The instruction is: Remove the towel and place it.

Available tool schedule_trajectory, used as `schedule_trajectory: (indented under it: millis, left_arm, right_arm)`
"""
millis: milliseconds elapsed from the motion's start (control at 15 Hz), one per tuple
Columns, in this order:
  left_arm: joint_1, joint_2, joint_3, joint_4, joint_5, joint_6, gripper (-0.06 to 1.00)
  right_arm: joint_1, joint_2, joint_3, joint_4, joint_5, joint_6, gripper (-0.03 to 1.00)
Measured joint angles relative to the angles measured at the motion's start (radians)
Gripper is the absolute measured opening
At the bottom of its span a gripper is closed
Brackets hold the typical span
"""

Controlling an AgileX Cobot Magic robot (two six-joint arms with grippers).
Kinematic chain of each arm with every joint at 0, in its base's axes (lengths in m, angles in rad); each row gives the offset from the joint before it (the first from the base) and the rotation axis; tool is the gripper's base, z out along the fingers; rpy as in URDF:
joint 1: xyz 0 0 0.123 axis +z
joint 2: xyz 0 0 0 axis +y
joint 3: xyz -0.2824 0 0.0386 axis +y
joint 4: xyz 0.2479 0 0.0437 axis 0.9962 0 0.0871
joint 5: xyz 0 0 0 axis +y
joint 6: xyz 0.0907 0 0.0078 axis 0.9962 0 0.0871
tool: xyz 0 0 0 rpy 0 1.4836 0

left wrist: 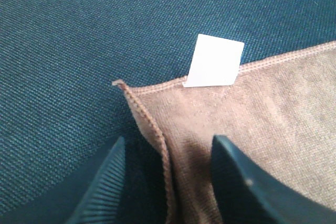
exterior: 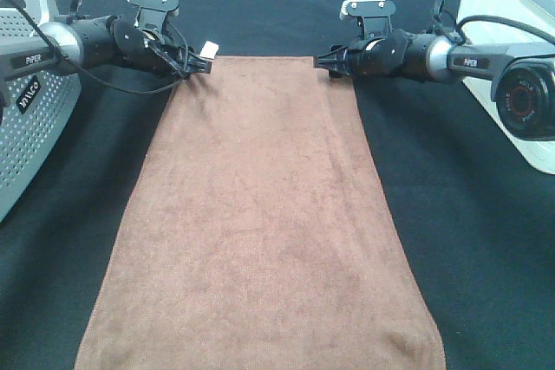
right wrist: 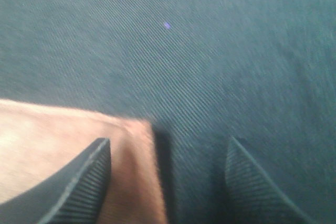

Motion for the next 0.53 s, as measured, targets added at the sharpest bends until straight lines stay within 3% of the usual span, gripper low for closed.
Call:
schedule_trajectory:
  millis: [533]
  left_arm:
    - [0.000,0.000,0.000,0.000,0.000,0.001,0.50]
  right_arm:
    - [-0.045,0.004,-0.003,0.004,-0.003,-0.006,0.58]
